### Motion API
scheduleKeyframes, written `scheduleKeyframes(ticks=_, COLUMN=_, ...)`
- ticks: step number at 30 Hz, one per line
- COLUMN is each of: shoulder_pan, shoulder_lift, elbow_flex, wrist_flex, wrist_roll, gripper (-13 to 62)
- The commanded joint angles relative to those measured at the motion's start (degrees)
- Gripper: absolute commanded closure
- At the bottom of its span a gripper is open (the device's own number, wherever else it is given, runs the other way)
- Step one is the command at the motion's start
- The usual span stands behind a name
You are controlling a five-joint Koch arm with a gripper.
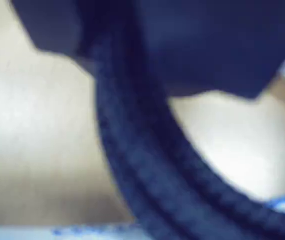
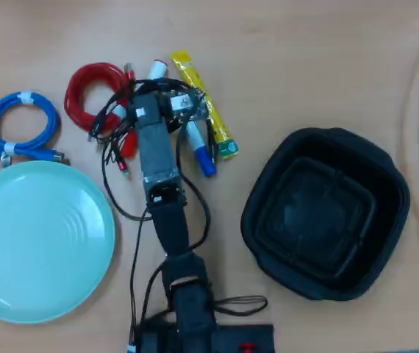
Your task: Put a black charging cable in a black bowl and put a red charging cable in a green bowl
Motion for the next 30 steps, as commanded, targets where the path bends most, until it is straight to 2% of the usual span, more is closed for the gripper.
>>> scheduleKeyframes(ticks=1, shoulder_pan=-1.49, shoulder_lift=8.35, elbow_flex=-4.83, wrist_flex=6.42, wrist_roll=0.62, gripper=55.9)
scheduleKeyframes(ticks=19, shoulder_pan=-2.72, shoulder_lift=43.77, elbow_flex=-4.22, wrist_flex=14.85, wrist_roll=-1.23, gripper=56.2)
scheduleKeyframes(ticks=30, shoulder_pan=14.33, shoulder_lift=48.08, elbow_flex=-3.34, wrist_flex=15.73, wrist_roll=-0.79, gripper=56.2)
